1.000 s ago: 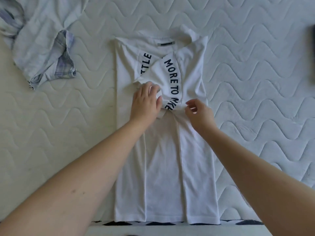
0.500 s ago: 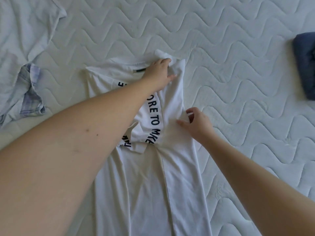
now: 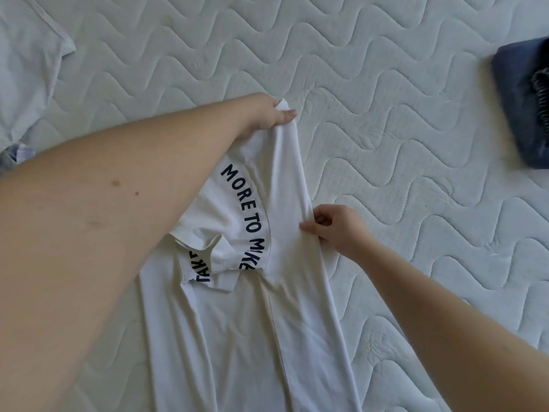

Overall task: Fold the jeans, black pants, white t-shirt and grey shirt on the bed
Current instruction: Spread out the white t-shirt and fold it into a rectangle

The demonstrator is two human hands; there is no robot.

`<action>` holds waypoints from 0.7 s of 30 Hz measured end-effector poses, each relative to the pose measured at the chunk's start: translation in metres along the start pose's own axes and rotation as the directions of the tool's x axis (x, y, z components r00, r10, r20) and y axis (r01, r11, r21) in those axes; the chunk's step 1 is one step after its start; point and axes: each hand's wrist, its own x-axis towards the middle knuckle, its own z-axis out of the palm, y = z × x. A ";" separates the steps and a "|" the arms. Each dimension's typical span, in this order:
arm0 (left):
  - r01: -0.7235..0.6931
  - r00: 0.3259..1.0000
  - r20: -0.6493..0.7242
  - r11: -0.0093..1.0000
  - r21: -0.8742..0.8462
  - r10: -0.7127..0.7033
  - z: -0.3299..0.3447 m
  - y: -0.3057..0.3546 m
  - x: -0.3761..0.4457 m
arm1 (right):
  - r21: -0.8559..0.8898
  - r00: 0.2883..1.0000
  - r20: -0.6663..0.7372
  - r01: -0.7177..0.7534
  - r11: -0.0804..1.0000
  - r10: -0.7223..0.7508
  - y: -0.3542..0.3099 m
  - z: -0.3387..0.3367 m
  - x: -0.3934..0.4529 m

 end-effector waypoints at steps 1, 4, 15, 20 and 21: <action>-0.007 1.000 -0.018 0.998 -0.056 0.006 0.001 -0.002 0.001 | 0.059 1.000 0.005 -0.019 0.998 0.018 0.001 -0.003 0.002; -0.039 0.992 -0.121 0.993 -0.111 0.026 0.007 -0.011 0.003 | 0.231 0.996 0.058 -0.081 0.970 0.069 0.002 -0.008 0.006; -0.142 0.977 -0.187 0.970 -0.197 0.105 0.013 -0.014 0.008 | 0.293 0.999 0.045 -0.038 0.955 0.026 0.006 -0.008 0.008; -0.205 0.948 -0.296 0.940 -0.273 0.121 0.012 -0.002 0.008 | 0.365 0.999 0.037 -0.035 0.930 0.024 0.006 -0.009 0.007; -0.211 0.955 -0.266 0.934 -0.288 0.134 0.014 0.001 0.007 | 0.362 1.000 0.025 -0.027 0.932 0.019 0.006 -0.008 0.007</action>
